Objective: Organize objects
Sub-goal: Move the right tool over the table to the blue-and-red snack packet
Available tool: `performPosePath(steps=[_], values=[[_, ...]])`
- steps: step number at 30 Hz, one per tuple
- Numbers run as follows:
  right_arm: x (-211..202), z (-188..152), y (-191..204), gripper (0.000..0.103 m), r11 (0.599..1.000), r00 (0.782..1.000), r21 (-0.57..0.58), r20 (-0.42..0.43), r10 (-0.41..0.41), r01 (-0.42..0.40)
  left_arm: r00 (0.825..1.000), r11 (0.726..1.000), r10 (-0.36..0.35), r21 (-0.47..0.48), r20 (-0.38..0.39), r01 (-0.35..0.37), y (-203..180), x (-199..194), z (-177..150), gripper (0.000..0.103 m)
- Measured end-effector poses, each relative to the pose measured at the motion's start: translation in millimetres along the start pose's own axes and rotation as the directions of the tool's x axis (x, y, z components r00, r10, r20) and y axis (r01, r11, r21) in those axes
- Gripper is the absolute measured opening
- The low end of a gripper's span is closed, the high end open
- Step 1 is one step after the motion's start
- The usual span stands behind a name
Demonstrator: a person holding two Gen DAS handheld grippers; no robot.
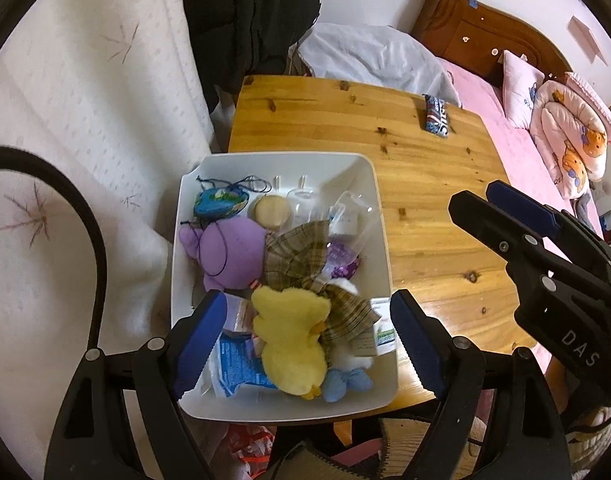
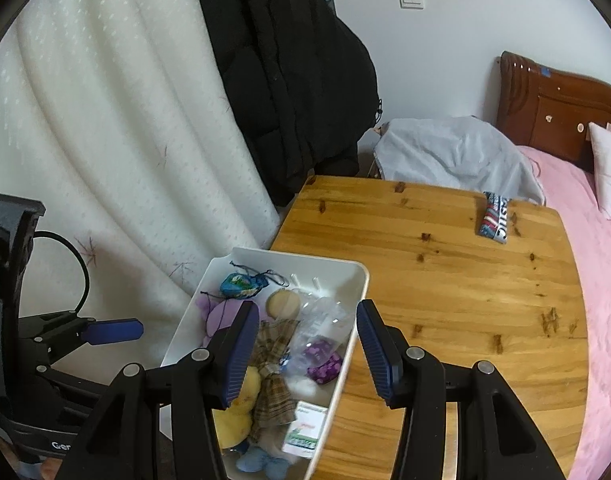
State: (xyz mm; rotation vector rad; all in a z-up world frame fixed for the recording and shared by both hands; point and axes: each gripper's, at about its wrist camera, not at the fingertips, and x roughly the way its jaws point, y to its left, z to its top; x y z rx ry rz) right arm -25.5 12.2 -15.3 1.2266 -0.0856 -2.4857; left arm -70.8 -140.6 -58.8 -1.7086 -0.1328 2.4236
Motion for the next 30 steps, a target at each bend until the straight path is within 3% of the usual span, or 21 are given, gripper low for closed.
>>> performPosePath(steps=[26,28,30], values=[[5.7,55.5,-130.1,0.053,0.998,1.0,0.069,0.002,-0.004,0.004,1.0,1.0,0.004,0.014,0.018,-0.004,-89.6,25.4,65.7,0.086],[11.2,58.5,-145.2,0.067,0.996,1.0,0.083,-0.002,-0.023,0.024,1.0,1.0,-0.001,0.028,0.016,0.0,-100.0,31.0,72.3,0.086],[14.7,62.0,-160.1,0.073,0.994,0.999,0.098,0.014,-0.046,0.045,1.0,0.999,-0.001,0.048,0.014,0.0,-111.6,37.3,78.0,0.086]])
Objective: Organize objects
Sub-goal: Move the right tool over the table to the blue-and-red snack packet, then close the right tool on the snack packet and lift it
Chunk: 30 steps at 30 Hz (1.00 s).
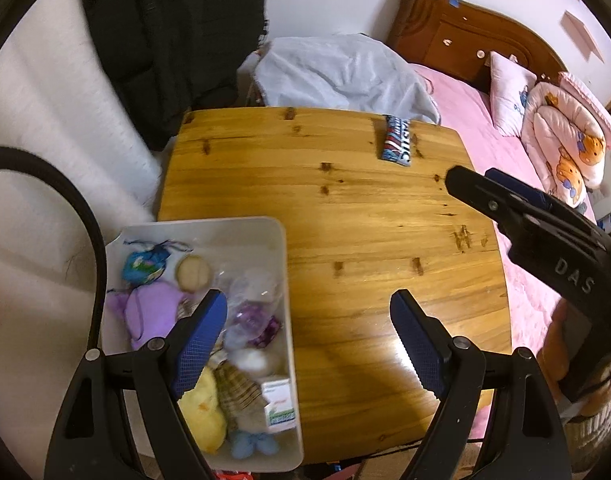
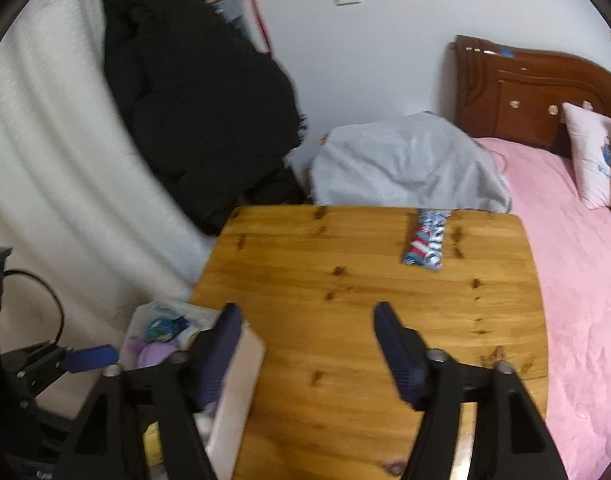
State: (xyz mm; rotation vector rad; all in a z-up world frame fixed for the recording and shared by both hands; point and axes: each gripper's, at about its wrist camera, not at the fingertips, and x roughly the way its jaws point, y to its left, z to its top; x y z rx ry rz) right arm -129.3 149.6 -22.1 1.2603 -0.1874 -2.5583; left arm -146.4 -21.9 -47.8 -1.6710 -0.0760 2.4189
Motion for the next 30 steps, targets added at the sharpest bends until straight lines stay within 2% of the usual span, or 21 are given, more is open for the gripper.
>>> performPosePath(steps=[8,15,19,25,30], values=[[48.1,25.7,-77.5,0.073,0.991,0.994,0.075,0.009,-0.11,0.109,1.0,0.999,-0.015,0.036,-0.021,0.016,-34.1,24.3,13.2,0.086],[120.3,47.4,-140.8,0.073,0.977,0.986,0.137,-0.056,-0.159,0.166,0.999,0.997,-0.05,0.051,-0.004,0.05,-60.9,39.8,22.4,0.086],[168.4,55.5,-156.4,0.073,0.975,0.98,0.12,-0.089,-0.179,0.189,0.998,0.997,-0.057,0.06,-0.008,0.057,-72.5,50.0,25.1,0.086],[233.0,64.9,-166.2,0.073,0.97,0.968,0.099,-0.14,-0.208,0.223,0.999,0.998,-0.021,0.052,-0.029,0.023,-83.1,64.1,22.8,0.086],[266.8,73.0,-162.0,0.073,0.961,0.951,0.042,-0.164,-0.262,0.272,0.999,0.999,-0.004,0.033,-0.047,0.006,-87.4,73.0,20.7,0.086]])
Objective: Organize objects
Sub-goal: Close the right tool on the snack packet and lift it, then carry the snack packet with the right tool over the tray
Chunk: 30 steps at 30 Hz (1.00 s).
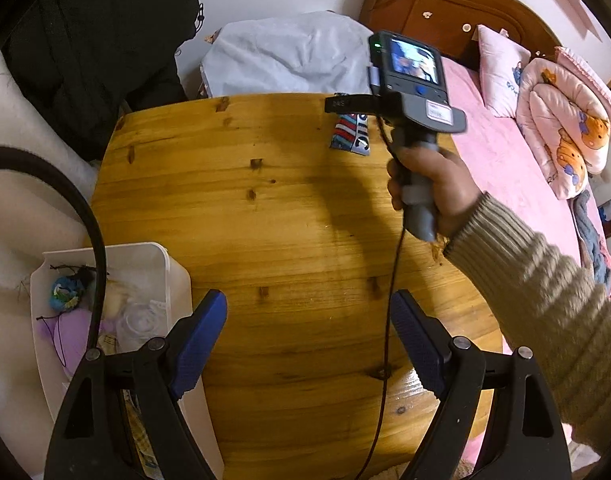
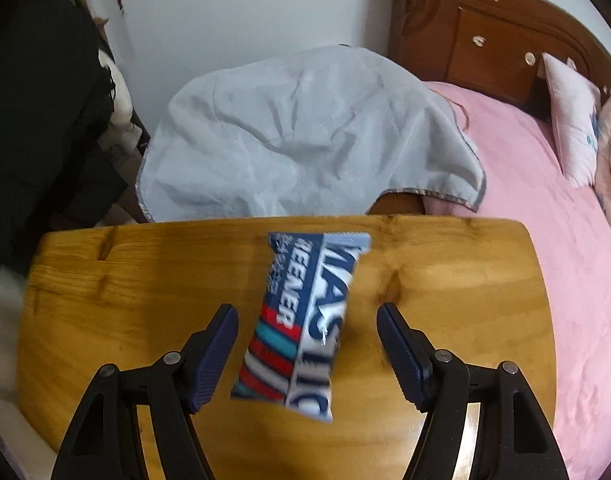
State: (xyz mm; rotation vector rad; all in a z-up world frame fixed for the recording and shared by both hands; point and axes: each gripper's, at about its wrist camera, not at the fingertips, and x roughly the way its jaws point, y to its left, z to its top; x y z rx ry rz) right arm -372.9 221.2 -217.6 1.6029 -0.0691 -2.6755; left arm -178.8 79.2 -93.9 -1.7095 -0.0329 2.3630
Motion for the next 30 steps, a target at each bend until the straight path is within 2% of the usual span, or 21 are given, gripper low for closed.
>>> performPosePath(steps=[8,9,13,17,23,30], values=[[34.6,4.3,2.2,0.071,1.0,0.998,-0.008,-0.068,-0.015,0.015,1.0,0.999,0.017,-0.037,-0.015,-0.017,6.5,7.9,0.4,0.086],[37.3,2.7,1.9,0.065,1.0,0.997,-0.01,-0.076,-0.016,0.016,1.0,0.999,0.018,-0.04,-0.016,-0.019,7.2,8.1,0.2,0.086],[36.7,-0.9,6.0,0.055,0.999,0.997,-0.039,-0.068,-0.029,0.026,0.999,0.999,0.026,-0.042,-0.021,-0.026,8.4,8.5,-3.0,0.086],[32.3,-5.9,3.4,0.052,0.999,0.997,-0.029,-0.078,-0.022,0.02,0.999,0.999,0.024,-0.04,-0.025,-0.025,9.3,7.8,-4.3,0.086],[-4.1,-24.2,-1.1,0.051,1.0,0.998,-0.013,-0.054,0.013,-0.013,1.0,1.0,0.016,-0.026,-0.008,-0.017,10.4,-1.8,-12.9,0.086],[-93.8,-62.0,2.5,0.05,0.997,0.997,-0.009,0.011,0.082,-0.082,0.998,0.999,-0.03,0.012,0.059,0.03,10.8,-33.7,-33.8,0.086]])
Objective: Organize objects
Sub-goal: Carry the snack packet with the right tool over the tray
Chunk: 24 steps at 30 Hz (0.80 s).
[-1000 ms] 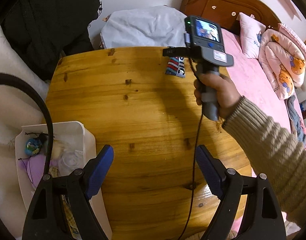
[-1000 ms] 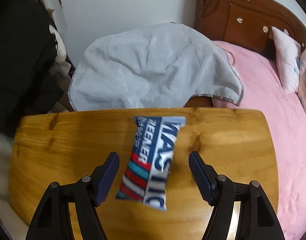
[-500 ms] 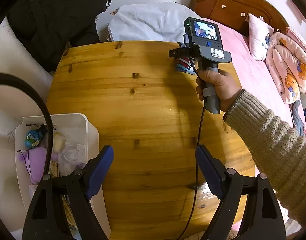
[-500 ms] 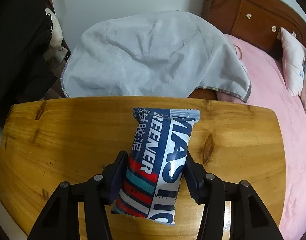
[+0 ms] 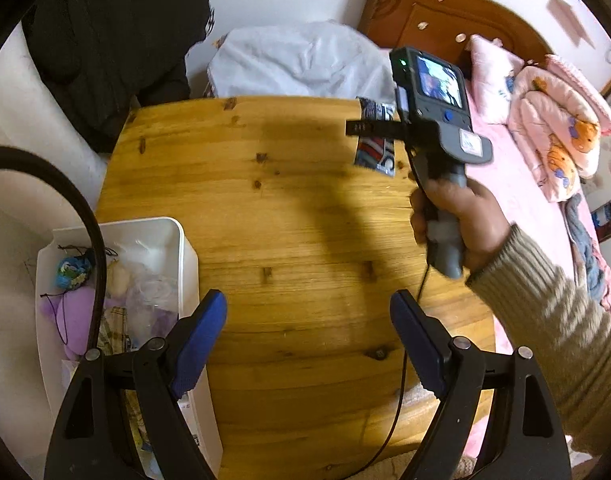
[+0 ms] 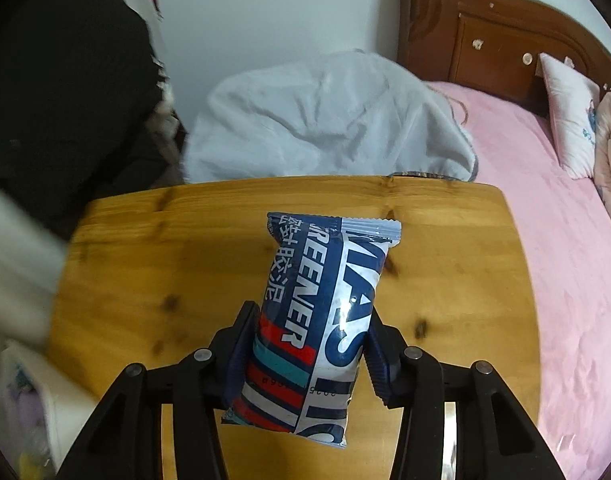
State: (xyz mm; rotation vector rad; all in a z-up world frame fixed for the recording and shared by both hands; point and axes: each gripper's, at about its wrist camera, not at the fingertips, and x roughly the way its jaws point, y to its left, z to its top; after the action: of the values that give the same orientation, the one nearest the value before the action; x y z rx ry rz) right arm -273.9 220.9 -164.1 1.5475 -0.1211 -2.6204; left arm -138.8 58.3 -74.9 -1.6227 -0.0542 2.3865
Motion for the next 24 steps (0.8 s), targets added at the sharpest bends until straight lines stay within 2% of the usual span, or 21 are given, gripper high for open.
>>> performPosePath(steps=[7,12,18,24], values=[[-105.2,-43.1,32.3,0.05,0.998,0.995,-0.006,0.076,0.059,-0.059,0.993,0.996,-0.007,0.091,0.114,-0.003,4.7,-48.0,-31.5,0.086],[-168.7,-69.7,73.4,0.05,0.994,0.985,-0.026,0.134,0.111,-0.109,0.985,0.991,0.005,0.13,0.174,-0.028,20.9,-78.9,-57.7,0.086],[-221.0,-103.0,129.5,0.05,0.983,0.969,-0.085,0.176,0.175,-0.162,0.98,0.992,0.026,0.116,0.199,-0.05,53.6,-104.3,-86.6,0.086],[-248.6,-135.1,184.6,0.05,0.964,0.961,-0.186,0.167,0.222,-0.191,0.973,0.994,0.083,0.046,0.217,-0.095,94.0,-118.4,-104.7,0.086]])
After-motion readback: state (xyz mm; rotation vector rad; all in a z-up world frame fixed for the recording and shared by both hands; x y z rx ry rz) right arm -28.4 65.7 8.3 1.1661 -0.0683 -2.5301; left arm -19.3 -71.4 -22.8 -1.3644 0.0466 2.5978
